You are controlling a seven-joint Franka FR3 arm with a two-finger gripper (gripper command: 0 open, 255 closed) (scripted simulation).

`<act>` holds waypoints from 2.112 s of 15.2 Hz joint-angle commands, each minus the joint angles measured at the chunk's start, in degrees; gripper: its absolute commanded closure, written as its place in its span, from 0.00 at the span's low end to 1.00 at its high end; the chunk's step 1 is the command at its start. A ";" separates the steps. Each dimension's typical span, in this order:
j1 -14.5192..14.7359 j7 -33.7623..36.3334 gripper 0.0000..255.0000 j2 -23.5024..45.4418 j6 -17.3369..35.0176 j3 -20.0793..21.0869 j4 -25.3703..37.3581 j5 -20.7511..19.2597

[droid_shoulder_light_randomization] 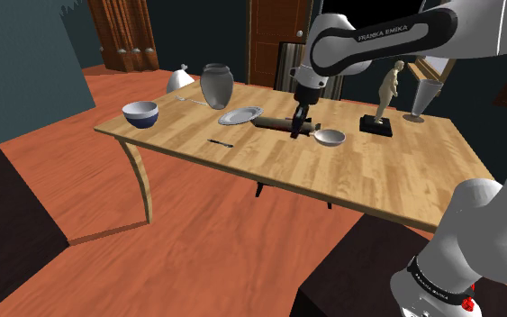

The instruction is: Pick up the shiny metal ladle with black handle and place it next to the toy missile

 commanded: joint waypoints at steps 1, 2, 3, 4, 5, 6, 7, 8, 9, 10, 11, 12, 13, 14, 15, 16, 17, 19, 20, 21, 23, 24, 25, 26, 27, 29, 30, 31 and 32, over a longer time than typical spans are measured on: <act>0.16 0.01 1.00 0.76 1.39 0.08 -0.61 0.29; 0.16 -0.12 1.00 0.94 2.15 0.05 -1.21 0.37; 0.17 -0.25 1.00 1.13 2.91 0.02 -1.80 0.46; 0.18 -0.39 1.00 1.33 3.68 -0.02 -2.38 0.55; 0.18 -0.54 1.00 1.55 4.44 -0.05 -2.94 0.65; 0.19 -0.68 1.00 1.77 5.20 -0.09 -3.49 0.76; 0.21 -0.84 1.00 2.02 5.97 -0.13 -4.04 0.87; 0.22 -1.00 1.00 2.27 6.73 -0.16 -4.56 0.99; 0.23 -1.16 1.00 2.54 7.50 -0.20 -5.08 1.12; 0.25 -1.33 1.00 2.82 8.27 -0.24 -5.59 1.25; 0.26 -1.50 1.00 3.12 9.03 -0.27 -6.08 1.40; 0.28 -1.68 1.00 3.42 9.80 -0.31 -6.56 1.55; 0.30 -1.87 1.00 3.75 10.57 -0.35 -7.03 1.71; 0.32 -2.06 1.00 4.08 11.33 -0.39 -7.49 1.88; 0.35 -2.26 1.00 4.43 12.10 -0.42 -7.93 2.06; 0.37 -2.47 1.00 4.79 12.87 -0.46 -8.36 2.25; 0.40 -2.69 1.00 5.17 13.63 -0.49 -8.78 2.45; 0.45 -3.14 1.00 5.96 15.17 -0.56 -9.59 2.88; 0.48 -3.38 1.00 6.37 15.93 -0.60 -9.97 3.12; 0.51 -3.63 1.00 6.80 16.70 -0.63 -10.34 3.37; 0.57 -4.15 1.00 7.70 18.22 -0.68 -11.04 3.90; 0.60 -4.42 1.00 8.17 18.98 -0.70 -11.37 4.19; 0.64 -4.71 1.00 8.66 19.74 -0.72 -11.69 4.49; 0.67 -5.01 1.00 9.15 20.50 -0.74 -12.00 4.81; 0.70 -5.32 1.00 9.66 21.25 -0.75 -12.29 5.14; 0.73 -5.72 1.00 10.32 22.19 -0.76 -12.63 5.58; 0.73 -5.71 1.00 10.31 22.19 -0.76 -12.64 5.58; 0.73 -5.72 1.00 10.31 22.19 -0.76 -12.63 5.58; 0.73 -5.72 1.00 10.32 22.19 -0.76 -12.63 5.58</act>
